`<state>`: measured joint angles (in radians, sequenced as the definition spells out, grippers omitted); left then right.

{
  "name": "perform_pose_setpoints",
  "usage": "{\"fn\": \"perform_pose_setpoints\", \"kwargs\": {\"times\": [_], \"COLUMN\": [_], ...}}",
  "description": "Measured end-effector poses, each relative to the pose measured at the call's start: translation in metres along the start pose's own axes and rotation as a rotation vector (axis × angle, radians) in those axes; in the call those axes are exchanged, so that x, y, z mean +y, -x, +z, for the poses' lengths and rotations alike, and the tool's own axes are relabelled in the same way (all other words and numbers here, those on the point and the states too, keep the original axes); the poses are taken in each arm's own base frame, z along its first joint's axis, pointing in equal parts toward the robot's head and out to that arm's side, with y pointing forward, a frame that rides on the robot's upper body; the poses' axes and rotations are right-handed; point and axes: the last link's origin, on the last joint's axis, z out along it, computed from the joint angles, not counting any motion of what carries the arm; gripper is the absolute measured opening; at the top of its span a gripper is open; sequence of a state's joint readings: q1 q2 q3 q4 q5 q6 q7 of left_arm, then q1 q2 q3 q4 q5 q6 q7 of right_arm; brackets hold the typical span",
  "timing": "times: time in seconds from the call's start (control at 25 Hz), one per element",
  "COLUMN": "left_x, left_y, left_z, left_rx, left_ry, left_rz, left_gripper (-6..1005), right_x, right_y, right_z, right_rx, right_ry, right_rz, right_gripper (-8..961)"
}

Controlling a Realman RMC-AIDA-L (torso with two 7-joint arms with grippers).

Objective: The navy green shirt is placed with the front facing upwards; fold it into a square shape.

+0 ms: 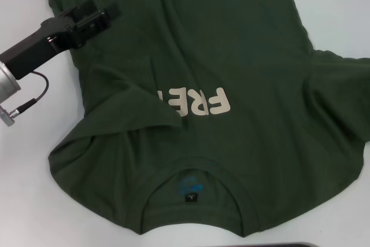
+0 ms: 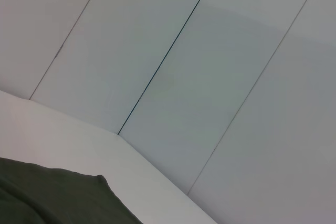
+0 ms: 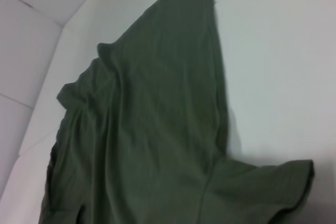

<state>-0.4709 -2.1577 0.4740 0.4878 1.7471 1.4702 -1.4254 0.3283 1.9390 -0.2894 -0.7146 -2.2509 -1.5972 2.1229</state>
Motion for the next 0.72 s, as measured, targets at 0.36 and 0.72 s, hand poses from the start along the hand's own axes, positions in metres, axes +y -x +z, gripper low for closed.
{"fn": "perform_pose_setpoints", "kwargs": {"times": [0.36, 0.72], "left_x": [0.001, 0.000], "left_y": [0.003, 0.003], "left_z": [0.001, 0.001], "left_rx": [-0.001, -0.002], "left_ry": [0.003, -0.003], "left_rz": [-0.013, -0.013], "left_gripper": [887, 887], "right_x": [0.016, 0.036], "right_y": [0.007, 0.012], "right_z": [0.020, 0.041], "right_rx": [0.023, 0.052], "right_ry": [0.061, 0.137], "right_rz": [-0.025, -0.050], "right_gripper": [64, 78]}}
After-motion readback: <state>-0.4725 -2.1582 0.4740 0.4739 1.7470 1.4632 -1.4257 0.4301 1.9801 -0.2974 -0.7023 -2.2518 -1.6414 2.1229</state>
